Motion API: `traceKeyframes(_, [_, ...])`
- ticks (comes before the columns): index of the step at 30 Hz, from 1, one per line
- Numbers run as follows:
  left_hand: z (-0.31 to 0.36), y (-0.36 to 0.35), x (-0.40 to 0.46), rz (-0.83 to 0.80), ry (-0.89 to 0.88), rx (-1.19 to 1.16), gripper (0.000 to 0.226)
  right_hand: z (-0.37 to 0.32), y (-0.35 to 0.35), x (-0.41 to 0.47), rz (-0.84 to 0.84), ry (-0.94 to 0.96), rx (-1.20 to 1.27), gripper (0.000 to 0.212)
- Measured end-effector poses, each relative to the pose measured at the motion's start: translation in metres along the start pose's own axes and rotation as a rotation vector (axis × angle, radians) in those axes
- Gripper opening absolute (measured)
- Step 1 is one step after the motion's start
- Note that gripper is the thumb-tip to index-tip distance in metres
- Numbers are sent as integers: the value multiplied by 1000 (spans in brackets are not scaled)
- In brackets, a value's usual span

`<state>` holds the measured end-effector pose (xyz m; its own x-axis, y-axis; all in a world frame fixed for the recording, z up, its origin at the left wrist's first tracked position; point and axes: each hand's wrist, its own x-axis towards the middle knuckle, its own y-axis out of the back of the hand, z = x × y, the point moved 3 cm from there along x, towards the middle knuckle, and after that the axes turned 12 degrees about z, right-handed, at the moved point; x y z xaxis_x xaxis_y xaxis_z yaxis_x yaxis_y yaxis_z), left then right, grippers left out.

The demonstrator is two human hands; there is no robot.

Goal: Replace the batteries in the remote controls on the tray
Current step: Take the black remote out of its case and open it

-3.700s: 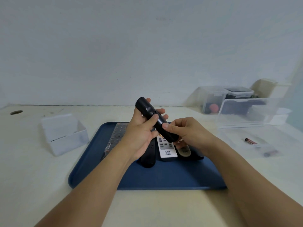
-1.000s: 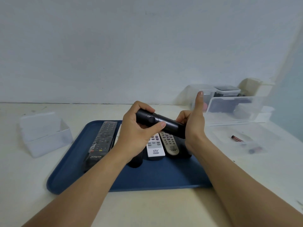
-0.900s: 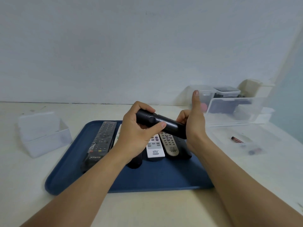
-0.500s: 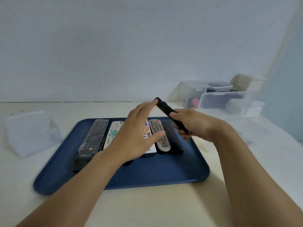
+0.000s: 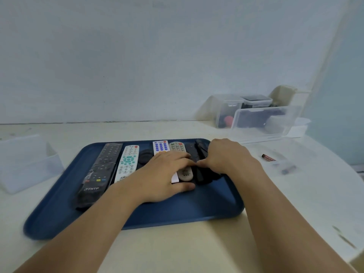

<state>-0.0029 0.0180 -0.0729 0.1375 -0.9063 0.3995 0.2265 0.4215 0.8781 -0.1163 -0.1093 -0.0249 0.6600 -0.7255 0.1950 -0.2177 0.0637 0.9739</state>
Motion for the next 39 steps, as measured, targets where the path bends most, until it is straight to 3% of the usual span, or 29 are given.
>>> traceKeyframes(3, [1,3,-1,3,0,-15,75,-4,6,2,78,69,78,40])
traceKeyframes(7, [1,7,-5,46,33,-41,66,-12,10,-6,-93,176,133,44])
traceKeyframes(11, [-3,6,-7,44,84,-53,77,-19,11,-15,-104,183,61,50])
traceKeyframes(14, [-4,7,-7,45,95,-55,75,-22,13,-19,-80,128,98,40])
traceKeyframes(20, [-3,8,-6,55,90,-29,78,-9,14,-3,-22,-60,497,15])
traceKeyframes(22, [-2,9,-7,35,137,-82,83,-1,20,2,48,-130,702,27])
traceKeyframes(24, [1,13,-7,105,247,-298,82,4,27,5,115,-149,966,31])
traceKeyframes(27, [2,31,-1,458,483,-715,78,-1,32,3,95,-19,1223,23])
traceKeyframes(30, [-5,54,-1,655,723,-1403,88,-12,27,4,54,65,1323,24])
traceKeyframes(32, [-7,67,-7,533,784,-1650,92,-15,23,7,98,31,1354,24])
traceKeyframes(34, [-4,69,-12,300,795,-1699,85,-16,19,9,172,-49,1402,17])
traceKeyframes(36, [3,60,-13,113,770,-1621,66,-20,14,8,216,-98,1485,9])
traceKeyframes(39, [16,41,-8,93,748,-1331,34,-30,8,4,257,-41,1474,14])
